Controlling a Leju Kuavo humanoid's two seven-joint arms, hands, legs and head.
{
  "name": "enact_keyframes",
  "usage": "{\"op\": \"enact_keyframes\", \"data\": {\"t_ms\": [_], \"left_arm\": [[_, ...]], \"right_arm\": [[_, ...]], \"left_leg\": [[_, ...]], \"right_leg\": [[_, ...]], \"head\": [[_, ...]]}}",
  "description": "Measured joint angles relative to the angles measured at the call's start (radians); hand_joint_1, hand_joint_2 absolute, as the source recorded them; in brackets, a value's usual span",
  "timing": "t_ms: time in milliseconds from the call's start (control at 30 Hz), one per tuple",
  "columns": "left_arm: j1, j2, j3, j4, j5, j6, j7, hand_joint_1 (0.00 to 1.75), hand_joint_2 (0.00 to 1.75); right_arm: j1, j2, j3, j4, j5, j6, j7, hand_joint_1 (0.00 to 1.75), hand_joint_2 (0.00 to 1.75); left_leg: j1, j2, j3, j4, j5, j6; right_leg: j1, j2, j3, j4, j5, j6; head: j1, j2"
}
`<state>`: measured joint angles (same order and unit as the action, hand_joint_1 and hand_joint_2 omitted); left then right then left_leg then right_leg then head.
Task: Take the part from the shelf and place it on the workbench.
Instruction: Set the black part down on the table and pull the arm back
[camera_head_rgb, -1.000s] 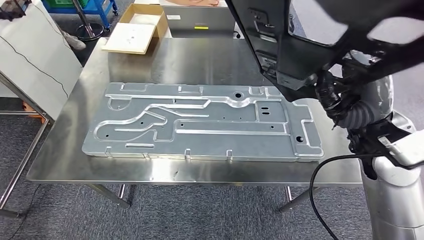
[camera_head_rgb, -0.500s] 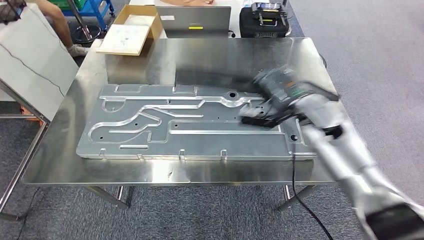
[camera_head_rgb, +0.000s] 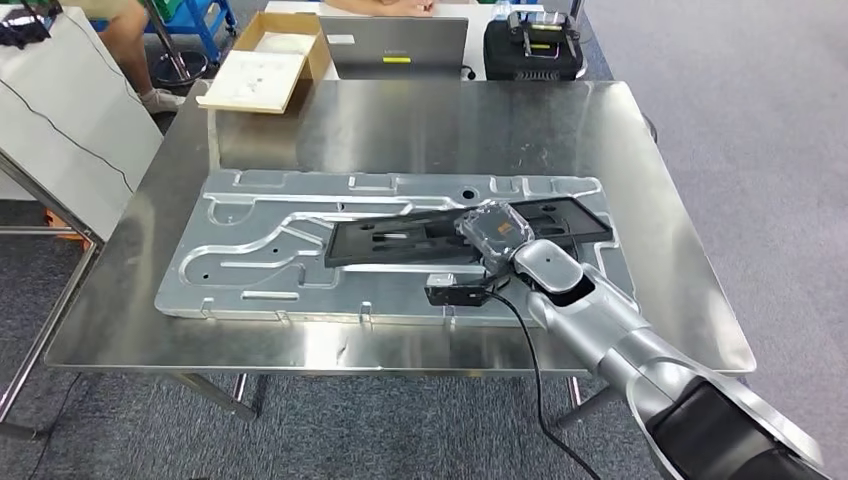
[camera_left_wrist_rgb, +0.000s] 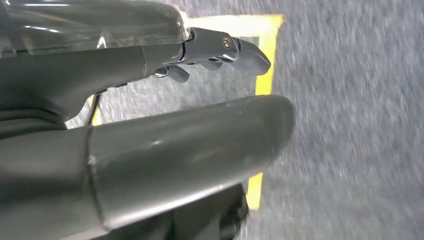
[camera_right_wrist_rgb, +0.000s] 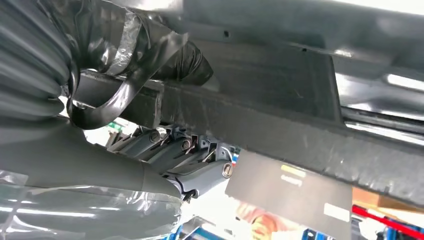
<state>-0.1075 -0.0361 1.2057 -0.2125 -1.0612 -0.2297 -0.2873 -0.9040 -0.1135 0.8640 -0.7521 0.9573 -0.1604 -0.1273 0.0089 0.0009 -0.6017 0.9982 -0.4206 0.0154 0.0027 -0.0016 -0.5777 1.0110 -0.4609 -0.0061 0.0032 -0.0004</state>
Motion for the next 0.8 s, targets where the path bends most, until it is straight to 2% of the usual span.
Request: {"op": "enact_keyframes", "data": {"t_ms": [67, 167, 200, 233, 267, 333, 367, 400, 467, 533, 567, 600, 667, 700, 733, 767, 800], "left_arm": [[-0.002, -0.001, -0.001, 0.000, -0.003, 0.000, -0.001, 0.00, 0.00], [-0.006, -0.001, -0.006, 0.000, -0.007, -0.001, -0.001, 0.00, 0.00], [-0.007, -0.001, -0.008, 0.000, -0.007, -0.002, -0.002, 0.00, 0.00], [-0.008, -0.001, -0.010, 0.000, -0.008, -0.003, -0.003, 0.00, 0.44], [-0.009, -0.001, -0.012, 0.000, -0.008, -0.005, -0.004, 0.00, 0.87], [-0.012, -0.001, -0.017, 0.000, -0.008, -0.006, -0.008, 0.00, 1.75], [-0.013, -0.001, -0.020, 0.000, -0.009, -0.004, -0.011, 0.00, 1.31], [-0.014, -0.001, -0.021, 0.000, -0.010, 0.001, -0.014, 0.00, 0.87], [-0.015, -0.001, -0.024, 0.000, -0.010, 0.013, -0.022, 0.00, 0.00], [-0.014, -0.001, -0.025, 0.000, -0.010, 0.021, -0.032, 0.00, 0.00], [-0.013, -0.001, -0.025, 0.000, -0.010, 0.025, -0.037, 0.00, 0.00], [-0.012, 0.000, -0.025, 0.000, -0.009, 0.027, -0.039, 0.00, 0.00], [-0.008, 0.000, -0.025, 0.000, -0.009, 0.031, -0.039, 0.00, 0.00], [-0.007, 0.001, -0.025, 0.000, -0.009, 0.032, -0.039, 0.00, 0.00], [-0.005, 0.001, -0.025, 0.000, -0.009, 0.032, -0.038, 0.00, 0.00], [-0.005, 0.001, -0.026, 0.000, -0.009, 0.031, -0.038, 0.00, 0.00], [-0.005, 0.001, -0.026, 0.000, -0.009, 0.029, -0.038, 0.00, 0.00]], "right_arm": [[-0.002, -0.006, -0.006, -0.001, 0.004, -0.004, -0.007, 1.75, 1.75], [0.005, -0.008, -0.008, -0.001, 0.015, 0.015, -0.021, 1.75, 1.75], [0.010, -0.005, -0.007, 0.000, 0.019, 0.025, -0.024, 1.75, 1.75], [0.013, 0.000, -0.006, 0.001, 0.022, 0.034, -0.025, 1.31, 1.31], [0.014, 0.006, -0.005, 0.003, 0.024, 0.041, -0.024, 0.87, 0.87], [0.012, 0.018, -0.003, 0.009, 0.027, 0.050, -0.020, 0.00, 0.00], [0.013, 0.023, -0.002, 0.012, 0.029, 0.051, -0.018, 0.00, 0.00], [0.015, 0.028, -0.001, 0.016, 0.030, 0.049, -0.015, 0.00, 0.00], [0.020, 0.034, 0.000, 0.022, 0.032, 0.031, -0.003, 0.00, 0.00], [0.022, 0.035, -0.006, 0.021, 0.029, -0.016, 0.015, 0.00, 0.00], [0.023, 0.034, -0.013, 0.018, 0.021, -0.048, 0.021, 0.00, 0.00], [0.026, 0.032, -0.026, 0.010, 0.006, -0.081, 0.020, 0.00, 0.00], [0.042, 0.028, -0.061, -0.019, -0.038, -0.129, 0.005, 0.00, 0.00], [0.055, 0.025, -0.080, -0.039, -0.063, -0.142, -0.008, 0.00, 0.00], [0.068, 0.021, -0.101, -0.064, -0.090, -0.146, -0.022, 0.00, 0.00], [0.081, 0.016, -0.123, -0.091, -0.119, -0.145, -0.039, 0.00, 0.00], [0.092, 0.011, -0.149, -0.123, -0.154, -0.142, -0.060, 0.00, 0.00]], "left_leg": [[0.005, 0.003, 0.002, -0.006, 0.004, 0.011], [0.005, 0.004, 0.002, -0.007, 0.004, 0.018], [0.005, 0.004, 0.002, -0.007, 0.004, 0.018], [0.005, 0.004, 0.003, -0.006, 0.003, 0.017], [0.005, 0.004, 0.004, -0.005, 0.002, 0.015], [0.004, 0.003, 0.006, -0.001, -0.003, 0.008], [0.002, 0.003, 0.005, 0.001, -0.005, 0.004], [0.001, 0.003, 0.004, 0.003, -0.006, -0.001], [0.000, 0.003, 0.002, 0.003, -0.005, -0.012], [0.004, 0.003, -0.005, 0.015, -0.017, -0.022], [0.006, 0.003, -0.017, 0.044, -0.038, -0.026], [0.007, 0.003, -0.037, 0.093, -0.068, -0.029], [0.008, 0.003, -0.096, 0.227, -0.129, -0.034], [0.008, 0.003, -0.118, 0.275, -0.143, -0.034], [0.008, 0.003, -0.125, 0.290, -0.138, -0.033], [0.008, 0.003, -0.113, 0.263, -0.114, -0.031], [0.008, 0.003, -0.084, 0.204, -0.079, -0.027]], "right_leg": [[-0.001, 0.002, -0.019, 0.045, -0.032, 0.010], [-0.008, 0.002, -0.108, 0.229, -0.121, 0.022], [-0.012, 0.002, -0.130, 0.271, -0.129, 0.025], [-0.015, 0.002, -0.136, 0.275, -0.117, 0.026], [-0.017, 0.002, -0.123, 0.241, -0.087, 0.026], [-0.019, 0.001, -0.063, 0.108, -0.016, 0.024], [-0.018, 0.001, -0.039, 0.054, 0.005, 0.020], [-0.017, 0.002, -0.026, 0.021, 0.014, 0.017], [-0.013, 0.003, -0.027, 0.011, 0.013, 0.007], [-0.015, 0.002, -0.024, 0.004, 0.017, -0.008], [-0.015, 0.001, -0.022, 0.000, 0.020, -0.015], [-0.016, 0.000, -0.020, -0.002, 0.021, -0.021], [-0.014, 0.000, -0.020, -0.003, 0.021, -0.026], [-0.012, 0.001, -0.020, -0.002, 0.020, -0.027], [-0.011, 0.002, -0.019, 0.000, 0.019, -0.027], [-0.010, 0.003, -0.018, 0.001, 0.018, -0.027], [-0.010, 0.003, -0.017, 0.003, 0.016, -0.026]], "head": [[0.000, 0.000], [0.000, 0.000], [0.000, 0.000], [0.000, 0.000], [0.000, 0.000], [0.000, 0.000], [0.000, 0.000], [0.000, 0.000], [0.000, 0.000], [0.000, 0.000], [0.000, 0.000], [0.000, 0.000], [0.000, 0.000], [0.000, 0.000], [0.000, 0.000], [0.000, 0.000], [0.000, 0.000]]}}
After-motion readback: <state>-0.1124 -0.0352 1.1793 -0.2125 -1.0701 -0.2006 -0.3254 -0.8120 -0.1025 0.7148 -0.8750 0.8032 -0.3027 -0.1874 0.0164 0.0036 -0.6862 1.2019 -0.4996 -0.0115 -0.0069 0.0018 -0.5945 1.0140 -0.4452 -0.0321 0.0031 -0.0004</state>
